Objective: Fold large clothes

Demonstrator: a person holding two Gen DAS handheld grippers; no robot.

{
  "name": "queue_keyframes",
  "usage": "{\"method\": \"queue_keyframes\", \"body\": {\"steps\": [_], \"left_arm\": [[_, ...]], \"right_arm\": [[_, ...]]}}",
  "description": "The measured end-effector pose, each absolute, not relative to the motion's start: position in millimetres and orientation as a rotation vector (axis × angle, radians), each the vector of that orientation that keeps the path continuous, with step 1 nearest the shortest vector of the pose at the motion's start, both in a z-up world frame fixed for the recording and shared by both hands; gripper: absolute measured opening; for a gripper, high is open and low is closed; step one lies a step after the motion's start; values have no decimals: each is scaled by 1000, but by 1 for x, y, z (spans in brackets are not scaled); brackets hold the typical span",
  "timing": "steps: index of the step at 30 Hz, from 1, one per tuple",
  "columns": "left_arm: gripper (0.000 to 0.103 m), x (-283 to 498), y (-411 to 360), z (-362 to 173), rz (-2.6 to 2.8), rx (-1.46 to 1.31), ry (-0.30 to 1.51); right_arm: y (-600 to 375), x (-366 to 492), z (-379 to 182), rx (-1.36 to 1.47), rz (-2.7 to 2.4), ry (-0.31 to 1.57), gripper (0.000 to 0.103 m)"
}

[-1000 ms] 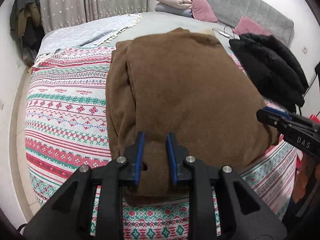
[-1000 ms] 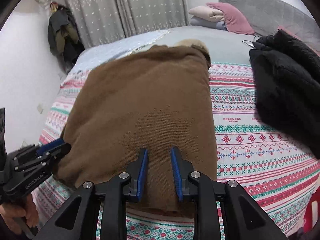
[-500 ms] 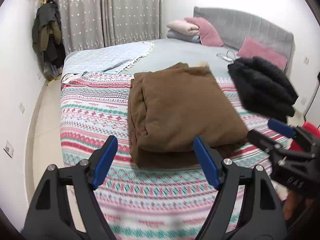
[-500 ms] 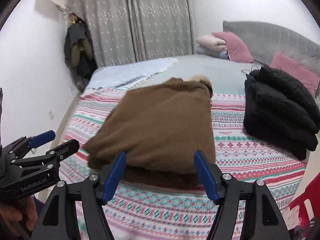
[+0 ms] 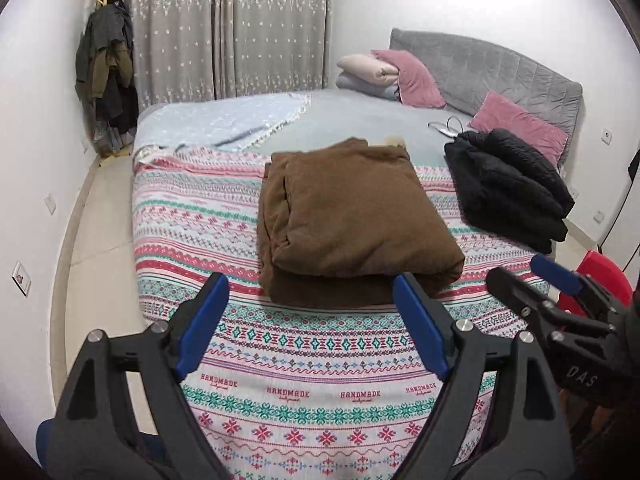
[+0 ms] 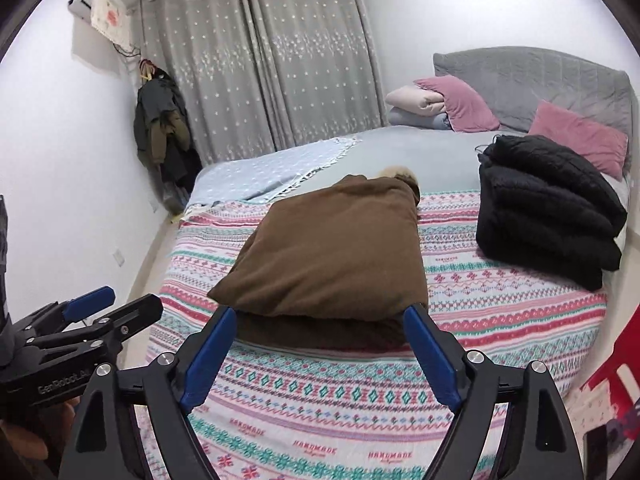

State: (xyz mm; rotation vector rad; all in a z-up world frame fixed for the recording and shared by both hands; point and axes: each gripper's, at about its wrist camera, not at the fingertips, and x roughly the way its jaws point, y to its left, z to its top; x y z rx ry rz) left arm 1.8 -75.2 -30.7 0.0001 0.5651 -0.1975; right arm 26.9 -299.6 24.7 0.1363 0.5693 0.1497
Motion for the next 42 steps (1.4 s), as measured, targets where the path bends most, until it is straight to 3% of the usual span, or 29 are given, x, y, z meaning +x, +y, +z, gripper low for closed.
{"method": "queue_keyframes", "body": {"steps": [5, 14, 42], "left_arm": [[96, -14, -70, -30, -181, 3, 514], [101, -12, -55, -35, -131, -15, 509], [102, 32, -67, -73, -90, 16, 647]], "right_arm": [[-297, 15, 23, 138, 138, 565, 91], [-287, 2, 27, 109, 78, 559, 103], [-281, 25, 13, 32, -71, 622, 103]]}}
